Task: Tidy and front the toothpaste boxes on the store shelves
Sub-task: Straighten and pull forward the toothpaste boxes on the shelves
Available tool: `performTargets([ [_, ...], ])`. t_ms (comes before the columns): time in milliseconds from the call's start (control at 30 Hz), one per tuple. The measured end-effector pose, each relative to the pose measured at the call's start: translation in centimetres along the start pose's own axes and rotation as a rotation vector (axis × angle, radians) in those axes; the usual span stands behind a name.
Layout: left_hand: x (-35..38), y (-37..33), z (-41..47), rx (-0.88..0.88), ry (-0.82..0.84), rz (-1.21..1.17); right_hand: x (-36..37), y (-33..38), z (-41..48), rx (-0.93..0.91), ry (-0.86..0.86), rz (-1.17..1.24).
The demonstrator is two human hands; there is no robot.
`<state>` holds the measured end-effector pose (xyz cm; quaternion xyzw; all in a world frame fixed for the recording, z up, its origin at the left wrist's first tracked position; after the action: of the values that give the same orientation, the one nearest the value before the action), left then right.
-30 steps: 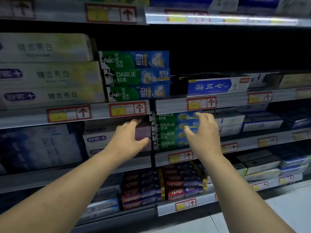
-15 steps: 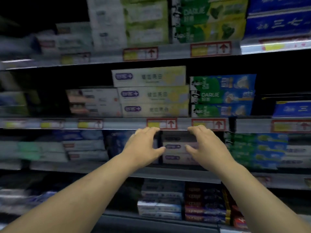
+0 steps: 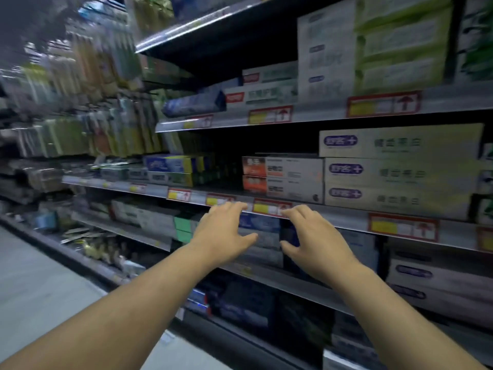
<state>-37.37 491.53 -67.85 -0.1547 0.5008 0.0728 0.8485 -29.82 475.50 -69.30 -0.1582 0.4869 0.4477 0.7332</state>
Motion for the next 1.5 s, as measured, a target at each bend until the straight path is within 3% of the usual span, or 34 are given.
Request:
performTargets([
  [267,-3.0,7.5,-2.4,-0.111,0.029,0.072,3.1,6.3,1.5,-0.060,0.040,0.101],
  [833,-6.7,10.1,-4.5,-0.145,-0.016,0.191,0.8,11.7,2.3,-0.135,-0.103,0.266],
  [1033,-6.6,10.1,-4.0,-0.150,-0.046,0.143,1.2,10.8,1.6,-0.120,-0.097,0.297],
  [1500,2.8,9.8,-5.2,-0.195,0.068,0.006,7.0,3.9,-0.1,0.065,0.027,0.356],
])
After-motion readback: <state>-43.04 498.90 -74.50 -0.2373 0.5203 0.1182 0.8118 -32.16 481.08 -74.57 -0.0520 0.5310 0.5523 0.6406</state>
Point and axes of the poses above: each hand's wrist, its own z-axis towards the middle knuckle, its own x-axis out of the palm, y = z × x, the point moved 9 cm from there along z, towards the middle knuckle, and after that the axes turned 2 degrees about -y, right-handed, at the moved point
